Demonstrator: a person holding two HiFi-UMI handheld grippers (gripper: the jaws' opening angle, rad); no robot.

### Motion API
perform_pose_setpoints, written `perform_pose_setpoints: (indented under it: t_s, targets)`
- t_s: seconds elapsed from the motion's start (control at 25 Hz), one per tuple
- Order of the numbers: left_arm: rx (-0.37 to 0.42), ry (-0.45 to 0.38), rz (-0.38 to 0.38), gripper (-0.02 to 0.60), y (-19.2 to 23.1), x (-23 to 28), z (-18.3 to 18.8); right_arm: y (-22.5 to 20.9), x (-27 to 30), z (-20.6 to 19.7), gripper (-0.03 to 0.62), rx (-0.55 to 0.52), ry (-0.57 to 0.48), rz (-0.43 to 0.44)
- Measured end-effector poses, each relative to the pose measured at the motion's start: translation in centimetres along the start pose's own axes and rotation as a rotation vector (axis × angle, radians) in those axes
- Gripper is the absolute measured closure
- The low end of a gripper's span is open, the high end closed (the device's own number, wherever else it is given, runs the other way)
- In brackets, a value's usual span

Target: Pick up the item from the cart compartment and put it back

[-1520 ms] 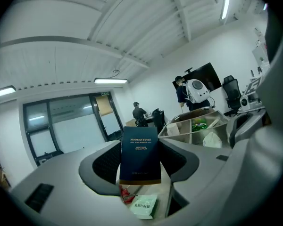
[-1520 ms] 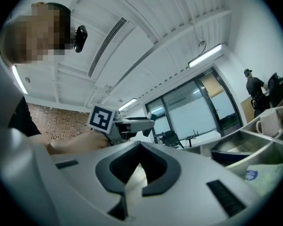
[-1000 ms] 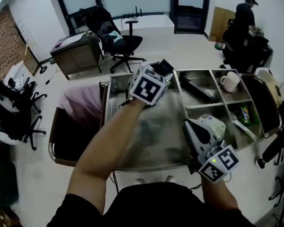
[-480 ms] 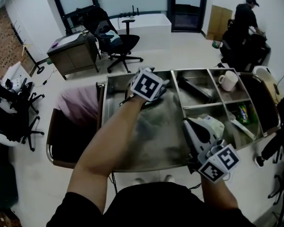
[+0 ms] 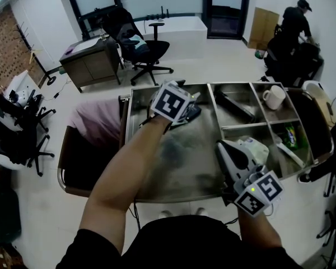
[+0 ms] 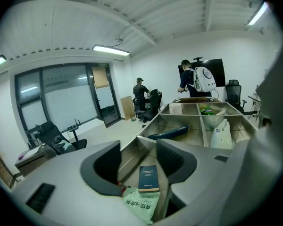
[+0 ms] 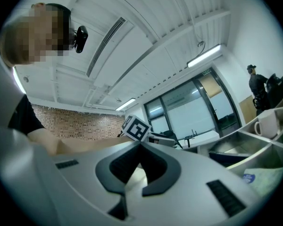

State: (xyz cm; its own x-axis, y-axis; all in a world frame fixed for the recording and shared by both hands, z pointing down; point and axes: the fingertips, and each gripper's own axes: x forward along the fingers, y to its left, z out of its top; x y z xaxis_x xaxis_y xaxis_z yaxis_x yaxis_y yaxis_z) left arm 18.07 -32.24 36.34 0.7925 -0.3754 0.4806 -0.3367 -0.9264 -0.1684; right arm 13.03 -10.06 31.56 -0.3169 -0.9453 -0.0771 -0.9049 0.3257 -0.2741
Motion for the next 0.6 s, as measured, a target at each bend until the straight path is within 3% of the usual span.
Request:
perform_pose_setpoints:
  t_s: [0.08, 0.12, 0.32, 0.6]
  targets:
    - [0.000, 0.002, 0.007, 0.562, 0.2, -0.8, -0.3, 0.3, 0.2, -0.1, 0.574, -0.002, 0.001, 0.006]
    - [-0.001, 0.003, 0.010, 0.581, 0.3, -1.2, -0.4, 0.5, 0.3, -0.1, 0.574, -0.002, 0.001, 0.009]
    - [-0.039, -0.030, 0.018, 0.581, 0.8, -3.0, -0.3, 1.2, 0.5, 0.0, 0.574, -0.005, 0.003, 0.022]
    - [-0.091, -0.200, 0.032, 0.581, -0.2, -9.1, 1.3, 2.6, 1.1, -0.1, 0.574, -0.021, 0.014, 0.047]
